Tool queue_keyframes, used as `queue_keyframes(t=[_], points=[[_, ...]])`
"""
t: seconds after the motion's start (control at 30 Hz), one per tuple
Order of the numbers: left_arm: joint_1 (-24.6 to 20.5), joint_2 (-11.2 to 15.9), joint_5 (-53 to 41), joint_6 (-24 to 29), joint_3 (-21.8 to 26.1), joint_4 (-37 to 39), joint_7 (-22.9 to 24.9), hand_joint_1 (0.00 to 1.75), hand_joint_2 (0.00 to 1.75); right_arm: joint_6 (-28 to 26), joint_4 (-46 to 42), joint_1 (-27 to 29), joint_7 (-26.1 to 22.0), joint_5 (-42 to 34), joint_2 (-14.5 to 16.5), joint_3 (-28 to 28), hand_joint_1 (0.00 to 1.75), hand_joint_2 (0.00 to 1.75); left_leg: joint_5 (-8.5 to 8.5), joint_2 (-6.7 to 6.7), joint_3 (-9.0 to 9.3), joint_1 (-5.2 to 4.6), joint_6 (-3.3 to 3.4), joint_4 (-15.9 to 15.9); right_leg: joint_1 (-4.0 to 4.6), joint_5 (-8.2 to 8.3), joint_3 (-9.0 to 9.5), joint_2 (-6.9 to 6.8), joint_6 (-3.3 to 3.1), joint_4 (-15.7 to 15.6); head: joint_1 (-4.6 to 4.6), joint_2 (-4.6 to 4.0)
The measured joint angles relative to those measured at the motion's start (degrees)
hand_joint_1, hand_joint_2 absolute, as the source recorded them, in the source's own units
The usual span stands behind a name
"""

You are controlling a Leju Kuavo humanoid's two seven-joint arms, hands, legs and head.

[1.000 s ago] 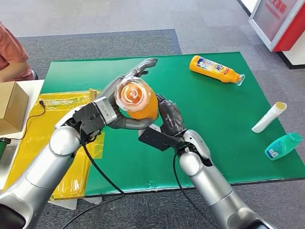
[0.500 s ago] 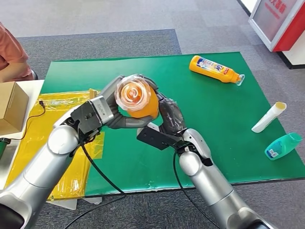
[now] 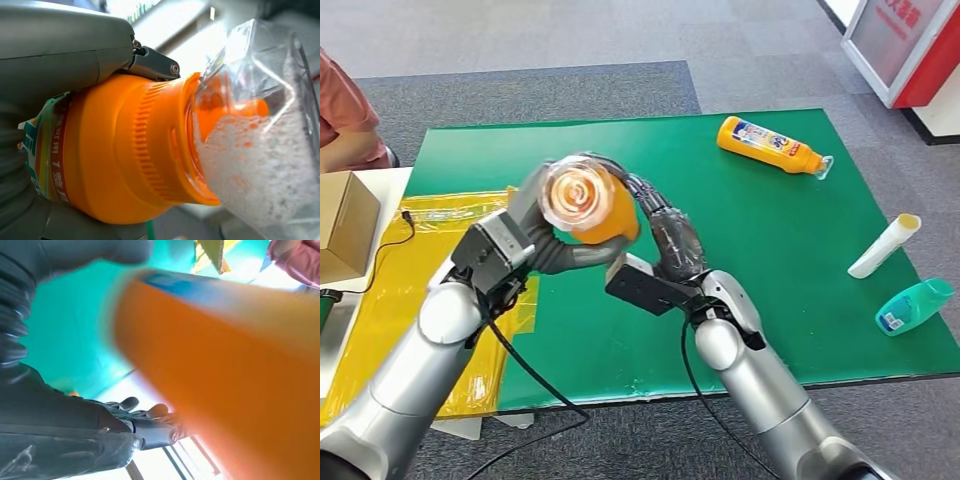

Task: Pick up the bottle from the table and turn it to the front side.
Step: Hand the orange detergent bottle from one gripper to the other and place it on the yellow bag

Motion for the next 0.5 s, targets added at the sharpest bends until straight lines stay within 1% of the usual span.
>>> queue_keyframes(t=[0.07, 0.13, 0.17, 0.2, 0.27, 0.33, 0.43, 0.5], points=[[2.9, -0.1, -8.2, 8.5, 2.2, -2.5, -2.1, 1.75, 1.75, 0.3, -0.4, 0.8, 0.1, -3.3, 0.0, -1.4, 0.00, 1.75, -0.01, 0.00, 0.00, 0.00, -0.01, 0.0, 0.00, -0.01, -0.01, 0.01, -0.01, 0.0, -0.01, 0.00], [6.0, -0.1, -19.7, 18.3, 4.5, -5.5, -3.9, 1.75, 1.75, 0.2, -1.2, 1.8, 0.1, -5.4, -0.2, -3.1, 0.00, 1.75, -0.02, 0.01, 0.00, 0.00, -0.03, 0.0, 0.00, -0.04, -0.02, 0.01, -0.02, 0.0, -0.02, 0.00], [7.4, 0.0, -24.4, 22.0, 5.6, -7.0, -4.4, 1.75, 1.75, 0.1, -1.6, 2.2, 0.1, -5.9, -0.2, -4.0, 0.00, 1.75, -0.03, 0.01, -0.01, 0.00, -0.04, 0.0, 0.00, -0.06, -0.02, 0.00, -0.02, 0.0, -0.01, 0.00], [8.5, 0.0, -27.1, 24.0, 6.4, -8.3, -4.7, 1.75, 1.75, 0.1, -1.9, 2.5, 0.1, -6.2, -0.3, -4.7, 0.00, 1.75, -0.03, 0.00, -0.01, 0.01, -0.04, 0.0, 0.00, -0.07, -0.02, -0.01, 0.00, 0.0, 0.00, 0.00], [10.1, 0.2, -30.0, 26.0, 7.4, -10.0, -4.7, 1.75, 1.75, 0.0, -2.4, 2.8, 0.2, -6.6, -0.4, -5.6, 0.00, 1.75, -0.03, -0.01, -0.01, 0.01, -0.04, 0.0, 0.00, -0.09, 0.00, -0.01, 0.01, 0.0, 0.01, 0.00], [11.5, 0.2, -36.2, 29.7, 8.1, -11.3, -4.2, 1.75, 1.75, -0.4, -3.0, 3.1, 0.3, -7.1, -0.5, -6.4, 0.00, 1.75, -0.03, 0.00, -0.01, 0.00, -0.04, 0.0, 0.00, -0.08, 0.00, 0.00, 0.00, 0.0, 0.01, 0.00], [13.9, 0.4, -52.6, 37.7, 9.4, -12.9, -1.9, 1.75, 1.75, -1.3, -4.4, 3.7, 0.4, -8.0, -0.7, -7.9, 0.00, 1.75, -0.03, 0.00, -0.01, 0.00, -0.03, 0.0, -0.01, -0.07, 0.01, -0.01, 0.00, 0.0, 0.01, 0.00], [15.3, 0.5, -63.3, 41.3, 10.4, -13.6, 0.2, 1.75, 1.75, -1.7, -5.4, 4.1, 0.4, -8.5, -0.9, -9.0, 0.00, 1.75, -0.03, 0.00, -0.01, 0.00, -0.03, 0.0, -0.01, -0.07, 0.01, -0.01, 0.00, 0.0, 0.01, 0.00]])
